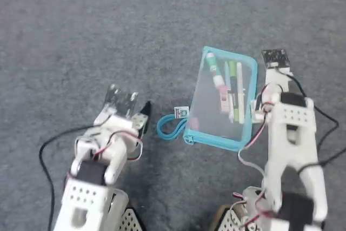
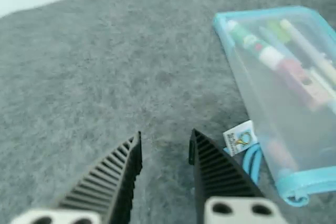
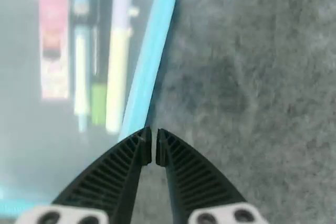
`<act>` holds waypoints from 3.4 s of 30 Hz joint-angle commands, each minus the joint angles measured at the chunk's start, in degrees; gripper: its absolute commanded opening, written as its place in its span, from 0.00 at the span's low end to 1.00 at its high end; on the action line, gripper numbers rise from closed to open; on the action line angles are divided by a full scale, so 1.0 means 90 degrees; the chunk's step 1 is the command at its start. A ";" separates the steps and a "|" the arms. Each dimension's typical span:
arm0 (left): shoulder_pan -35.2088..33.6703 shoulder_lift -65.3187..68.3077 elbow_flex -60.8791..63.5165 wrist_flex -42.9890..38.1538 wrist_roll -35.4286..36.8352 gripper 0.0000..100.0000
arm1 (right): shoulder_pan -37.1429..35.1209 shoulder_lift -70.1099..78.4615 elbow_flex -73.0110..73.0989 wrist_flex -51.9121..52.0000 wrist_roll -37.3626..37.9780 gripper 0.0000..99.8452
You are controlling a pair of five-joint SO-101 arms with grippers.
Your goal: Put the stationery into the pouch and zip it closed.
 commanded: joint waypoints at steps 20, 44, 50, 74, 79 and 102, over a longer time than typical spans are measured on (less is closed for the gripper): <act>0.1260 0.8449 -0.4469 -0.1524 0.0723 0.14 | 0.0444 0.3922 -0.2755 -0.1128 -0.0430 0.01; 0.0723 0.8567 -0.4762 -0.0283 0.0645 0.14 | -0.2310 0.3941 -0.2882 -0.0777 0.0244 0.01; -0.0606 0.8234 -0.5299 -0.0244 0.0713 0.15 | -0.2095 0.3131 -0.2745 -0.0552 -0.0029 0.01; -0.1006 -0.0430 -0.0757 0.0430 0.0332 0.15 | -0.1304 -0.4254 0.1895 -0.0259 -0.0156 0.01; -0.1006 -0.2110 0.0210 0.0664 -0.0078 0.14 | -0.1275 -0.5592 0.2422 0.0532 -0.0020 0.01; -0.1006 -0.3341 0.2193 0.0840 -0.0088 0.15 | -0.1255 -0.9568 0.5597 0.0972 0.1143 0.01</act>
